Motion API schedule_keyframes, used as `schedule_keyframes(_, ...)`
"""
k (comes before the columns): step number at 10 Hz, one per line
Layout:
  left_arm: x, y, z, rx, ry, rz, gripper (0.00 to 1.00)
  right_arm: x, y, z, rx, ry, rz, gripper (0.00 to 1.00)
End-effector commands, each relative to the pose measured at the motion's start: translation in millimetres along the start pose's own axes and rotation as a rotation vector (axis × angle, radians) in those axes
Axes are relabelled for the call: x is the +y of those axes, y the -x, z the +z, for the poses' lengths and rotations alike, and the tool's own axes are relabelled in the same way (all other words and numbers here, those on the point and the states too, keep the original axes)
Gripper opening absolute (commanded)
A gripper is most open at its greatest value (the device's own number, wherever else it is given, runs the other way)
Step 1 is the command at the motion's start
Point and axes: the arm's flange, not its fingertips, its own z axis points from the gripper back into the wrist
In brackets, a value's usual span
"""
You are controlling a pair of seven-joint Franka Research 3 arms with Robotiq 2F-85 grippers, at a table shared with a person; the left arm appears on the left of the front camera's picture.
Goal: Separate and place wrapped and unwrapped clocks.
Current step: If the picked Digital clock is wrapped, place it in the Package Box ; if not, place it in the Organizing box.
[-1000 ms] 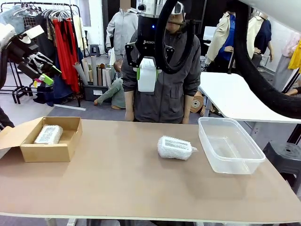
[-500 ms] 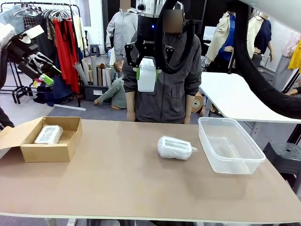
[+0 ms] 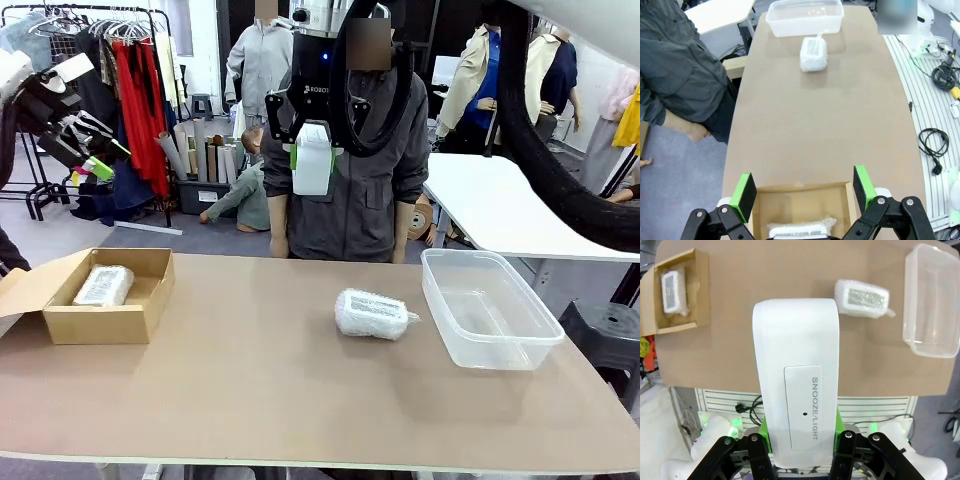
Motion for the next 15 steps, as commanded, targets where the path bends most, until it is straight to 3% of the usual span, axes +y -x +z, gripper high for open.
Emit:
schedule_keyframes(1, -2, 0, 1, -0.003, 0.002, -0.016, 1.00, 0, 0, 8, -0.003, -0.005, 0.001, 0.00)
schedule_keyframes(6, -2, 0, 1, -0.003, 0.002, -0.016, 1.00, 0, 0, 0, 0.000, 0.000, 0.000, 0.00)
schedule_keyframes(7, -2, 0, 1, -0.003, 0.002, -0.016, 1.00, -14, -3, 0, -0.022, 0.008, 0.044, 0.00)
schedule_keyframes(10, -2, 0, 1, -0.003, 0.002, -0.016, 1.00, -75, -16, -19, 0.032, -0.057, 0.198, 0.00)
schedule_keyframes(12, -2, 0, 1, -0.003, 0.002, -0.016, 1.00, -127, -19, -41, -0.003, -0.035, 0.257, 0.00)
schedule_keyframes(15, -2, 0, 1, -0.003, 0.002, -0.016, 1.00, -220, -13, -81, -0.076, -0.024, 0.195, 0.00)
